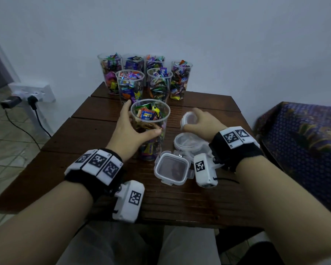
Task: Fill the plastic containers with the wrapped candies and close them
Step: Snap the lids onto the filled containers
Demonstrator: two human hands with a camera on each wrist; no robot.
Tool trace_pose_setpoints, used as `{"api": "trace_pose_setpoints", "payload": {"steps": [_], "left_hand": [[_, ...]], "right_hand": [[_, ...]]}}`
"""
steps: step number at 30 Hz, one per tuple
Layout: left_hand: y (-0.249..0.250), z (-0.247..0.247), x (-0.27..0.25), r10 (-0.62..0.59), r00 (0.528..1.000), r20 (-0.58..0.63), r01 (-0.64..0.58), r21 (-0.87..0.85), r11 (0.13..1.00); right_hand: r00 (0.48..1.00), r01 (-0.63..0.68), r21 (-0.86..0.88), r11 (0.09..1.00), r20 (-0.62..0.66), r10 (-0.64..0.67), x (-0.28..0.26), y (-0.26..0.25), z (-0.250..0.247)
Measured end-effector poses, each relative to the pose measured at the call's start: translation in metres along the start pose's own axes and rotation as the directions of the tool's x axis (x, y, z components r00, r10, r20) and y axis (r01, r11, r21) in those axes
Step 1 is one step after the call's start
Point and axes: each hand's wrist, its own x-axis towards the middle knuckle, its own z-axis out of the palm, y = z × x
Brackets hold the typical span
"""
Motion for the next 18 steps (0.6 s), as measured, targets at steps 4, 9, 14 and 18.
{"api": "trace_pose_setpoints", "payload": {"steps": [4,9,14,18], "left_hand": [[-0.003,0.009,0.008,0.061,0.998,-0.027,-0.063,-0.081,0.995],[-0.006,0.012,0.012,0.056,0.997,-0.061,-0.062,-0.1,0.993],[-0.003,0.01,0.014,0.04,0.998,-0.04,-0.041,-0.025,0.999],[-0.006,0.01,0.015,0.067,0.996,-0.051,-0.067,0.002,0.998]], "right_hand": [[0.968,0.213,0.27,0.939,-0.192,-0.164,-0.007,-0.028,-0.01],[0.925,0.378,0.206,0.902,-0.117,-0.361,-0.016,-0.069,-0.013],[0.904,0.427,0.031,0.904,0.002,-0.428,-0.014,-0.086,0.0],[0.903,0.429,-0.037,0.902,0.008,-0.429,-0.012,-0.089,0.002]]}}
